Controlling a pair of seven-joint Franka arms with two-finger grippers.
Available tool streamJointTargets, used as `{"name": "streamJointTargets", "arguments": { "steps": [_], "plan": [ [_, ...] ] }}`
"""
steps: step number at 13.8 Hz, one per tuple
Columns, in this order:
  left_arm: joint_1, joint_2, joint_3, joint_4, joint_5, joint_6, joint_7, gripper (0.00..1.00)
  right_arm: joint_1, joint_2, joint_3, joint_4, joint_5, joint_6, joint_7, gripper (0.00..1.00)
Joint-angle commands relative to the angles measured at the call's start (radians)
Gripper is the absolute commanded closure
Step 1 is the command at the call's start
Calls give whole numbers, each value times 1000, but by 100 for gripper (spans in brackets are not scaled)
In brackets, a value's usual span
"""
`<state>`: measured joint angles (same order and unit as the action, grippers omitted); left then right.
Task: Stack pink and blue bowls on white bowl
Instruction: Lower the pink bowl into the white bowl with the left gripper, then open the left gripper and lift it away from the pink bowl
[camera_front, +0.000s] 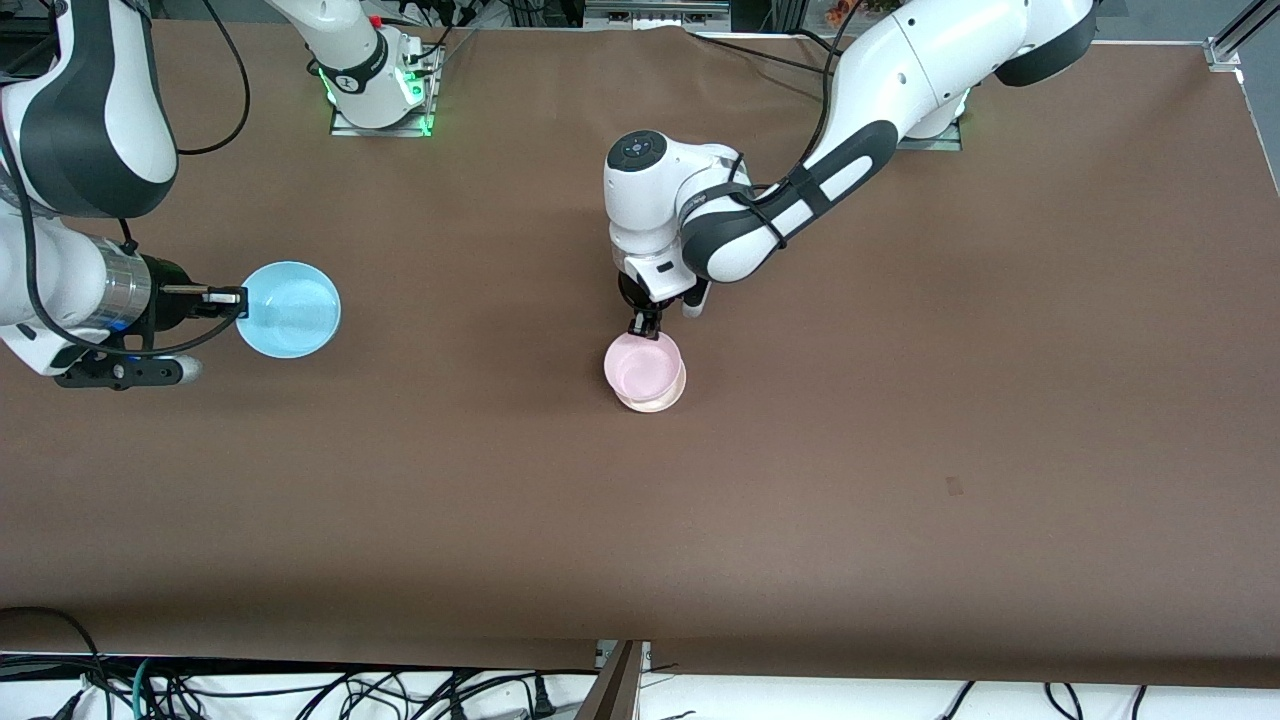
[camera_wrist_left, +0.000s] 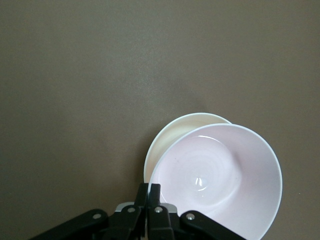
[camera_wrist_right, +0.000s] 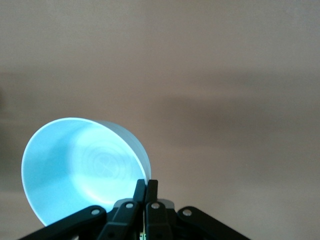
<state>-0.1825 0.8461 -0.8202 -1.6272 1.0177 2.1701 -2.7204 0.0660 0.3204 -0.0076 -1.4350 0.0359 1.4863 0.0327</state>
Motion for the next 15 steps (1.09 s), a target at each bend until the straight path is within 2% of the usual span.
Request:
{"name": "streamJointTargets", "arguments": {
  "steps": [1, 7, 10, 12, 15],
  "plan": [
    [-3, 7, -5, -7, 50, 14, -98, 100, -6, 3, 6, 19, 15, -15, 7, 100],
    [2, 5, -5, -7, 61, 14, -97, 100, -6, 3, 6, 18, 15, -18, 7, 100],
    [5, 4, -7, -7, 61, 14, -97, 93, -6, 6, 4, 18, 15, -20, 7, 100],
    [8, 4, -7, -7, 61, 13, -96, 83, -6, 6, 4, 16, 15, -20, 7, 100],
    [11, -1, -8, -7, 61, 13, -90, 82, -6, 6, 6, 16, 15, -20, 7, 100]
  ]
}}
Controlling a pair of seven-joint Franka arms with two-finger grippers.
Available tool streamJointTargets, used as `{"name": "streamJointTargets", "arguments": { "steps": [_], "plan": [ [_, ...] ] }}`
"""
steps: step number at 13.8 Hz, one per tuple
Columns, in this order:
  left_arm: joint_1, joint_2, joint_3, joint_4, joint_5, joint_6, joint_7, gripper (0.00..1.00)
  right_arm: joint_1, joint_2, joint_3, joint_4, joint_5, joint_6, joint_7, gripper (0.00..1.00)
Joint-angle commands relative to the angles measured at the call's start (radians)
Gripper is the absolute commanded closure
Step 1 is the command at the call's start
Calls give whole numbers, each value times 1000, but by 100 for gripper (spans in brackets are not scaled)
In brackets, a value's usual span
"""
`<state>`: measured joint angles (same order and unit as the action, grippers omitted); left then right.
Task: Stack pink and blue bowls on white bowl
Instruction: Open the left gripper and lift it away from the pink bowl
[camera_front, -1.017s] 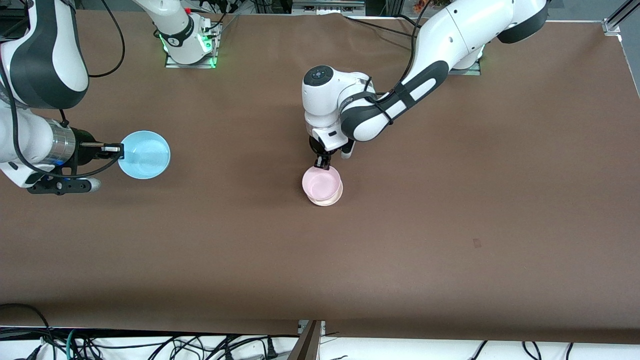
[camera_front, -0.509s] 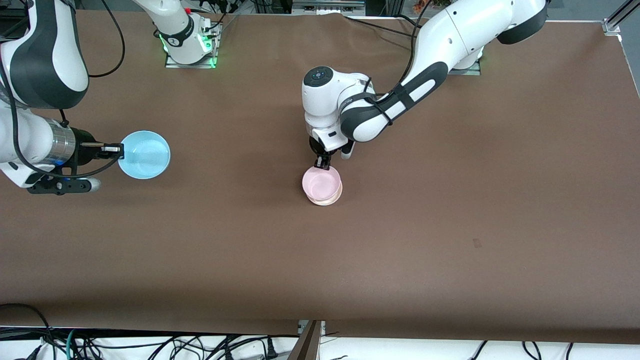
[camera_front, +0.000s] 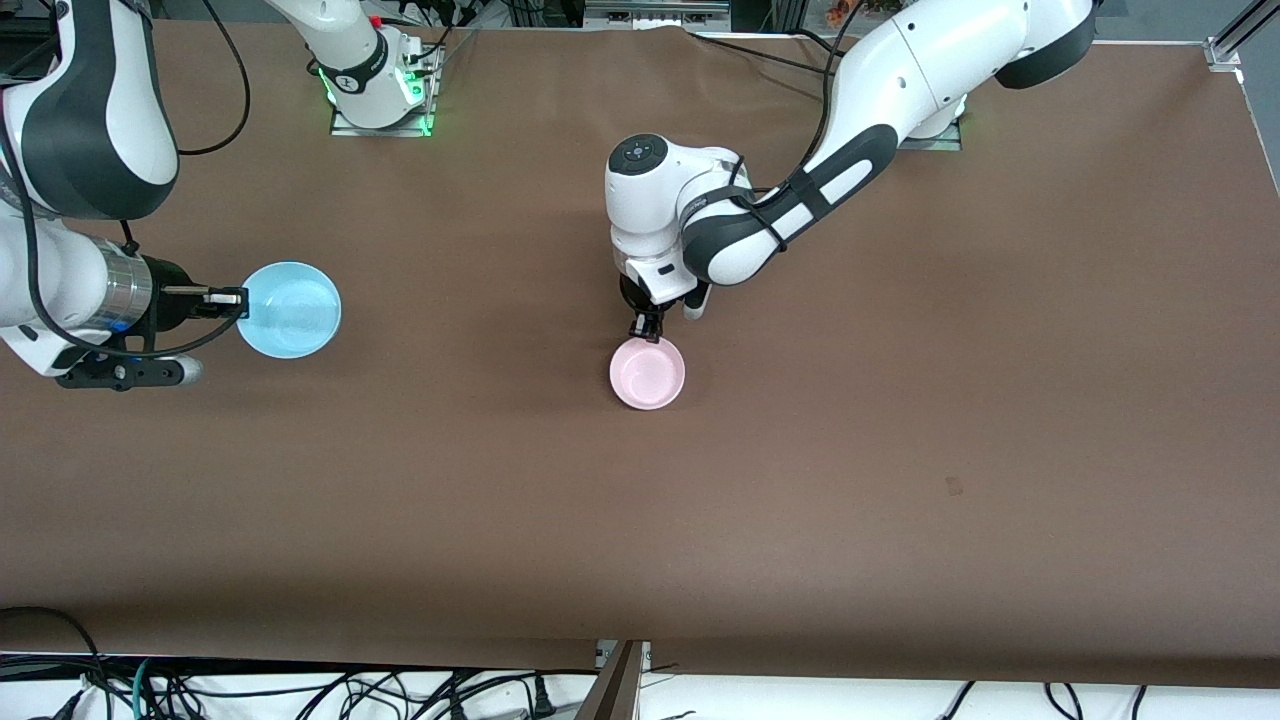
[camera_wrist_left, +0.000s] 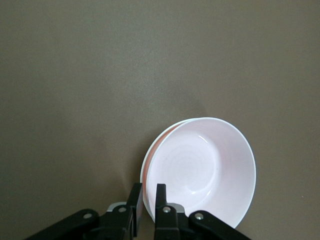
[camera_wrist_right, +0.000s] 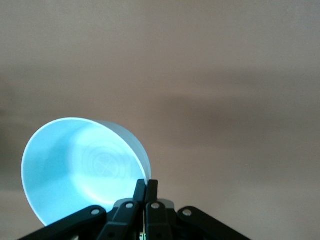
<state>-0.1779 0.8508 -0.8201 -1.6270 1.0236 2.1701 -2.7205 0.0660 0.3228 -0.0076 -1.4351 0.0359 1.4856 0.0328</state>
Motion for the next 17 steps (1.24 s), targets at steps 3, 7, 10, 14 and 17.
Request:
{"name": "streamJointTargets", "arguments": {
  "steps": [3, 7, 10, 14, 17],
  "plan": [
    [9, -18, -28, -2, 46, 10, -67, 73, -3, 4, 6, 16, 16, -16, 7, 100],
    [28, -44, -76, 7, 27, -10, -41, 67, 0, 9, 8, 16, 36, -8, 44, 100],
    [35, -84, -86, 74, -116, -91, 98, 69, 31, 27, 8, 13, 77, 40, 113, 100],
    [70, -172, -83, 154, -317, -208, 348, 70, 106, 68, 8, 12, 127, 145, 245, 100],
    [107, -291, -15, 202, -529, -350, 658, 72, 175, 105, 9, 10, 156, 232, 352, 100]
  ]
}}
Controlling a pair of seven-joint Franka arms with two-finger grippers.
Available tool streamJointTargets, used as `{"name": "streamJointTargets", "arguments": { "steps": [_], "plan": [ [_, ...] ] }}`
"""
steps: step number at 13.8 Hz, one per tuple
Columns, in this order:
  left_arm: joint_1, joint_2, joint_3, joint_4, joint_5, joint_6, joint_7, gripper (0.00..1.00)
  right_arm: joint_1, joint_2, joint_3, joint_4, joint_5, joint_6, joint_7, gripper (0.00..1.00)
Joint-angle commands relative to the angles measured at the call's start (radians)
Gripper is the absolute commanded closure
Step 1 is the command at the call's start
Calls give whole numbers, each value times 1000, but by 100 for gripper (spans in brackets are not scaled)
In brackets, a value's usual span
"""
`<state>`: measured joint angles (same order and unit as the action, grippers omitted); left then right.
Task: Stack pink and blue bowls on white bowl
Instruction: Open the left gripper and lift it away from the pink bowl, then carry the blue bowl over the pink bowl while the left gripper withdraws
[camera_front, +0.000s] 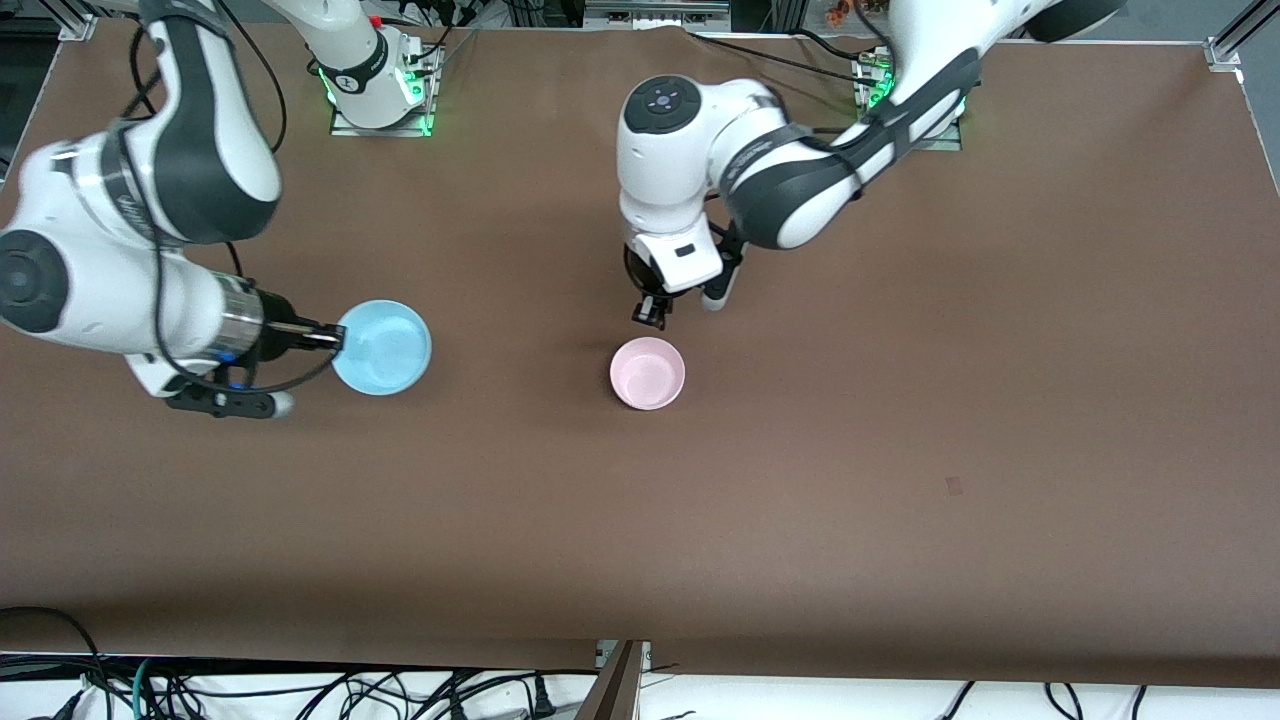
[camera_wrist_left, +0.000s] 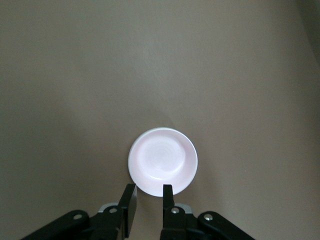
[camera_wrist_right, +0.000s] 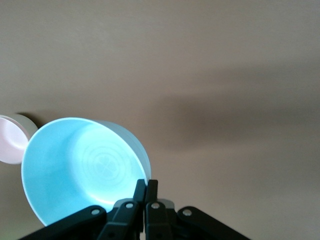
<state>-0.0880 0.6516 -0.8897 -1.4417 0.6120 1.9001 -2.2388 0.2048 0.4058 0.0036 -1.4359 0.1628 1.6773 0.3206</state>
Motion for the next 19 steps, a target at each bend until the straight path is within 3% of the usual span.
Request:
{"name": "streamJointTargets", "arguments": {
  "steps": [1, 8, 12, 15, 19],
  "plan": [
    [17, -131, 110, 32, -189, -111, 259, 72, 57, 34, -2, 12, 30, 70, 102, 100],
    [16, -447, 581, 35, -567, -303, 966, 71, 290, 165, -2, 22, 29, 257, 414, 100],
    [16, -510, 768, 34, -592, -404, 1339, 70, 396, 206, -2, 22, 35, 356, 583, 100],
    [16, -520, 903, 32, -604, -409, 1667, 68, 421, 229, -2, 22, 92, 386, 604, 100],
    [16, -527, 1008, 20, -610, -409, 1976, 63, 455, 274, -2, 20, 113, 436, 618, 100]
  ]
}}
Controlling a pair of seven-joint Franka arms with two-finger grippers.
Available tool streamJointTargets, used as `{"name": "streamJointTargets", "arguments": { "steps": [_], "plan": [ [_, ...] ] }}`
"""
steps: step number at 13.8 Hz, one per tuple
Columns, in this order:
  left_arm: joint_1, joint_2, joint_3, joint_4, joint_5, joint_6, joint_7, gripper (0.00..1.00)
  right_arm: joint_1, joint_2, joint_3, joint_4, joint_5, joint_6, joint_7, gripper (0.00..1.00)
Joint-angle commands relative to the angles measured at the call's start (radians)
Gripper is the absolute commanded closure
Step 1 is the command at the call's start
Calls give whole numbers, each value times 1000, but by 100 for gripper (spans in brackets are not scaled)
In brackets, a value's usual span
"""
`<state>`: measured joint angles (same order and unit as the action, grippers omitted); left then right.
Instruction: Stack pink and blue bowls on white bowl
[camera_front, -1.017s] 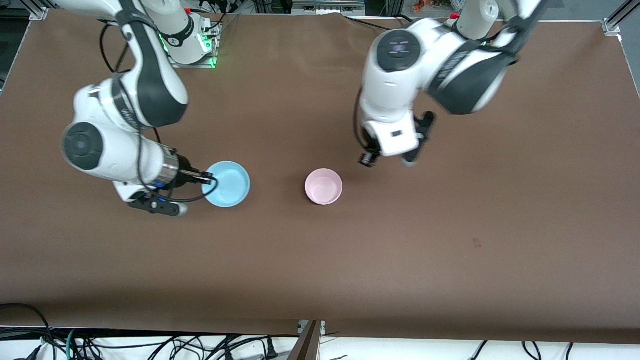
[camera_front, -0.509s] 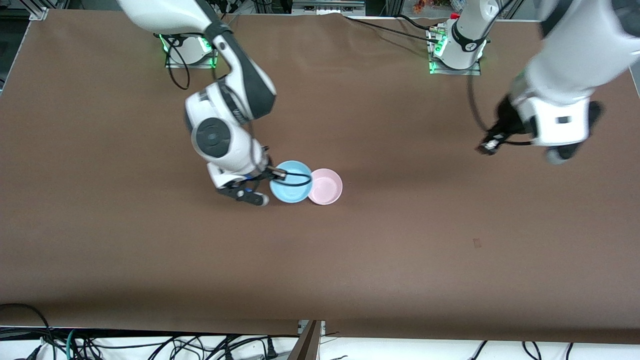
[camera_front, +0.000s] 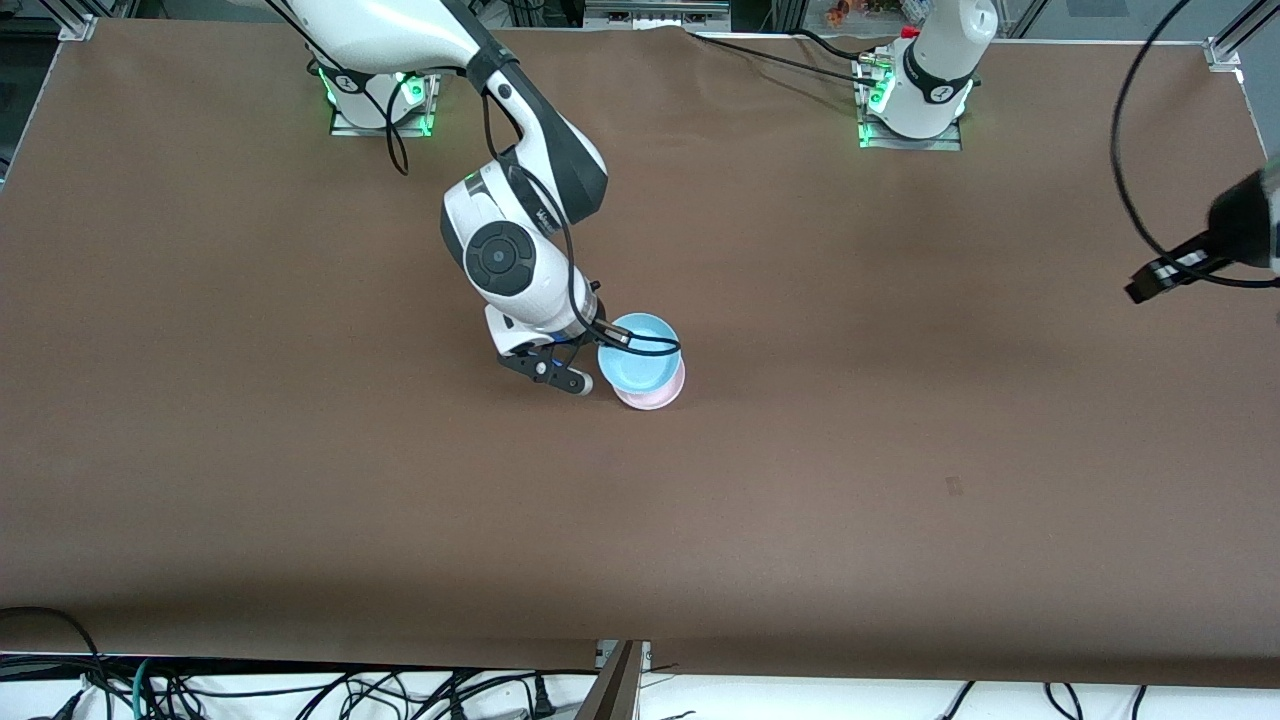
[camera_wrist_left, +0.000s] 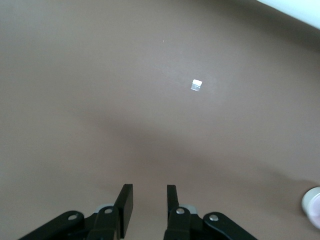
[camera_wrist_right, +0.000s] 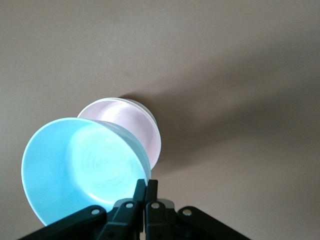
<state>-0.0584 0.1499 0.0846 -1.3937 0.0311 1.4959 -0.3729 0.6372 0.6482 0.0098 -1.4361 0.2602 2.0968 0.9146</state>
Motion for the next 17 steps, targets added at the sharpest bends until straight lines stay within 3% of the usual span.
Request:
{"name": "streamJointTargets", "arguments": {
  "steps": [1, 5, 9, 12, 15, 17],
  "plan": [
    [-12, -26, 38, -30, -34, -3, 144, 61, 27, 42, -8, 20, 16, 19, 27, 100],
    [9, -32, 44, -59, -80, 36, 196, 45, 52, 68, -8, 19, 14, 51, 39, 100],
    [25, -153, 37, -231, -122, 144, 196, 38, 49, 76, -8, 20, 7, 51, 33, 100],
    [17, -165, 15, -225, -119, 136, 184, 30, 44, 76, -11, 22, -1, 51, 20, 100],
    [15, -168, -25, -223, -100, 122, 184, 4, 39, 76, -14, 23, -3, 51, 1, 100],
    [15, -171, -29, -219, -99, 103, 196, 0, 39, 76, -16, 25, -3, 51, -2, 100]
  ]
}}
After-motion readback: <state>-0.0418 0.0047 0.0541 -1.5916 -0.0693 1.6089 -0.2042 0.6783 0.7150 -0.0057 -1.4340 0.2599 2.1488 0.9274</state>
